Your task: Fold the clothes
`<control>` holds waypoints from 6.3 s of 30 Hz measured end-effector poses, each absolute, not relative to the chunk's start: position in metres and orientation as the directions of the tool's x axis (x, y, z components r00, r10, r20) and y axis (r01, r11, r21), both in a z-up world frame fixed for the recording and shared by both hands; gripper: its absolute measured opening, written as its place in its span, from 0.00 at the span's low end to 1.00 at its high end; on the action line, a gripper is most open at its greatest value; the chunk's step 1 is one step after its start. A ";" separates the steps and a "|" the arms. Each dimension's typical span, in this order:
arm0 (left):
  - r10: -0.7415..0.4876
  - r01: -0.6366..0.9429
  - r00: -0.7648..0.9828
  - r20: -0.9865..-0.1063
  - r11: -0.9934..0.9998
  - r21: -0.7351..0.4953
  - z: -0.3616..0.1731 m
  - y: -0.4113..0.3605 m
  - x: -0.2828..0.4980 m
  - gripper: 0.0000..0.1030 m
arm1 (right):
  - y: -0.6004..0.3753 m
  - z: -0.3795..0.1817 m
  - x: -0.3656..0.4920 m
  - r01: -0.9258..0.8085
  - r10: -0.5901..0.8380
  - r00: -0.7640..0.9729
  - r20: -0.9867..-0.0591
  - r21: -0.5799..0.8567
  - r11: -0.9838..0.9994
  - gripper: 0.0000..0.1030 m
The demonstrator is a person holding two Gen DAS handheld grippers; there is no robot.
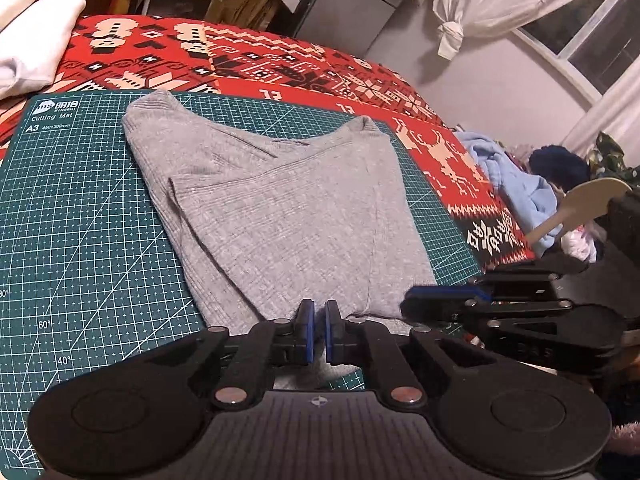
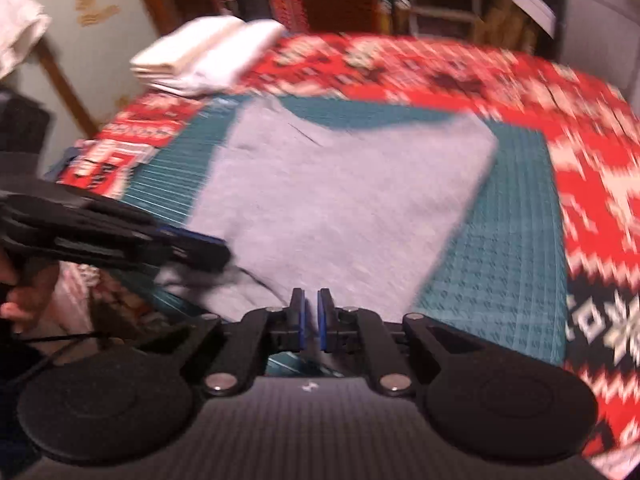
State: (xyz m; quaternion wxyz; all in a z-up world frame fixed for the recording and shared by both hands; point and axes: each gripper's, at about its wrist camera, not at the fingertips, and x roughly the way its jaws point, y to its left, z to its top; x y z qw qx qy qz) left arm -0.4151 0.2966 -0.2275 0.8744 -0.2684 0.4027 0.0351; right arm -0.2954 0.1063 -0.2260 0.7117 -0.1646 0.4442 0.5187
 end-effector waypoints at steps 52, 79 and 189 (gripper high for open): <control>-0.234 -0.211 0.707 -0.667 0.830 -0.515 -0.242 0.287 -0.363 0.06 | 0.079 -0.220 -0.280 -0.848 0.566 0.082 -0.820 0.241 0.472 0.09; -0.180 -0.235 0.683 -0.708 0.863 -0.446 -0.221 0.304 -0.421 0.14 | 0.074 -0.229 -0.282 -0.836 0.591 0.138 -0.795 0.226 0.500 0.07; 0.054 -0.189 0.579 -0.814 0.980 -0.069 -0.214 0.247 -0.425 0.04 | 0.136 -0.213 -0.297 -0.877 0.715 -0.049 -0.697 0.373 0.303 0.03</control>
